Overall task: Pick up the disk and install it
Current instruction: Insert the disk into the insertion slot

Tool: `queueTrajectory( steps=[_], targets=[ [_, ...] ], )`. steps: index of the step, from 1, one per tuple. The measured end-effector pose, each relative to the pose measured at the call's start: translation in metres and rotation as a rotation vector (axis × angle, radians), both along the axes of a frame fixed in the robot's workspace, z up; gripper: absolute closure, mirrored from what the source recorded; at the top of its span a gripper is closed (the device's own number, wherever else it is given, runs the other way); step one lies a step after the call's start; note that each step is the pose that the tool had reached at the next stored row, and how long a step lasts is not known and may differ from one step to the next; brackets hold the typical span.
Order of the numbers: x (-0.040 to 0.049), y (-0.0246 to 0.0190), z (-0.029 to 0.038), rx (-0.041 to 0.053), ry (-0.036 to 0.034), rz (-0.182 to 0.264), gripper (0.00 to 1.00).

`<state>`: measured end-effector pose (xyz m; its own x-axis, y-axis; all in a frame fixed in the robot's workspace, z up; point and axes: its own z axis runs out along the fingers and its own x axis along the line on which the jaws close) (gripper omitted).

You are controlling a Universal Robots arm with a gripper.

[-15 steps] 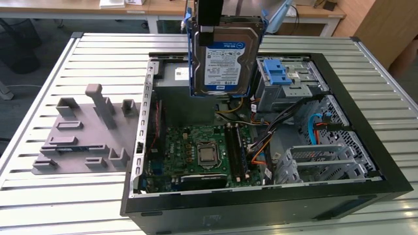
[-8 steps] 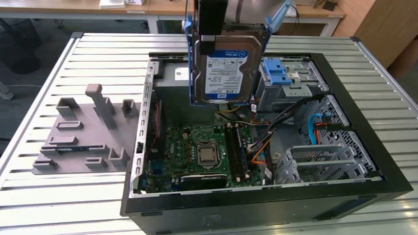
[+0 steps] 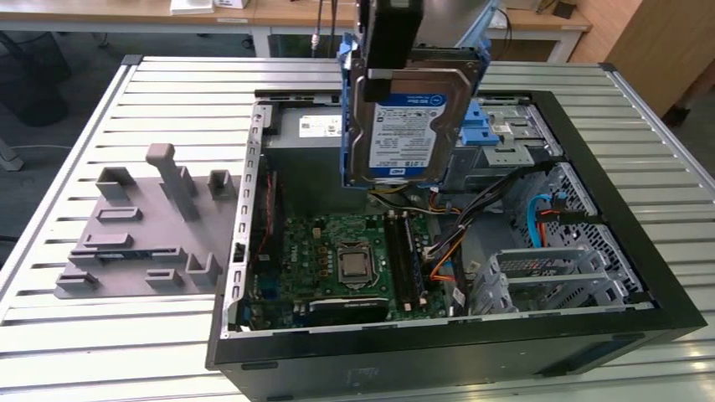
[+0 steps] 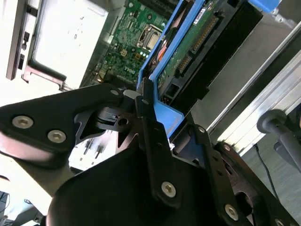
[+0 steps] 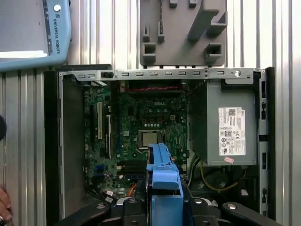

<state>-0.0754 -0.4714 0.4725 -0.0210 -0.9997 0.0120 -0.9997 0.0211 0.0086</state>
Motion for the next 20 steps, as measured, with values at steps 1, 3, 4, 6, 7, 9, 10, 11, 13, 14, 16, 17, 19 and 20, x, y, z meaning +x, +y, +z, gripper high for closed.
queueTrajectory(
  steps=[1,3,4,6,7,9,10,11,13,14,16,17,19,20],
  targets=[
    [0.0043,-0.0002,0.0000,0.0000,0.0001,0.000,0.64],
    [0.0101,-0.0005,0.0000,0.0000,0.0001,0.000,0.64],
    [0.0114,-0.0008,0.0000,0.0000,0.0001,0.000,0.64],
    [0.0125,-0.0016,-0.0001,0.0000,0.0001,0.000,0.64],
    [0.0127,-0.0023,-0.0001,-0.0001,0.0002,0.000,0.64],
    [0.0126,-0.0050,-0.0003,0.0000,0.0001,0.000,0.64],
    [0.0127,-0.0071,-0.0004,0.0000,0.0001,0.000,0.64],
    [0.0127,-0.0093,-0.0005,0.0001,0.0001,0.000,0.64],
    [0.0127,-0.0141,-0.0006,0.0001,0.0001,0.000,0.64],
    [0.0127,-0.0165,-0.0005,-0.0001,0.0001,0.000,0.64],
    [0.0126,-0.0214,-0.0006,0.0000,0.0001,0.000,0.64],
    [0.0127,-0.0239,-0.0007,0.0001,0.0000,0.000,0.64],
    [0.0129,-0.0284,-0.0007,-0.0002,0.0001,0.000,0.64],
    [0.0134,-0.0303,-0.0008,-0.0001,0.0001,0.000,0.64]
  ],
)
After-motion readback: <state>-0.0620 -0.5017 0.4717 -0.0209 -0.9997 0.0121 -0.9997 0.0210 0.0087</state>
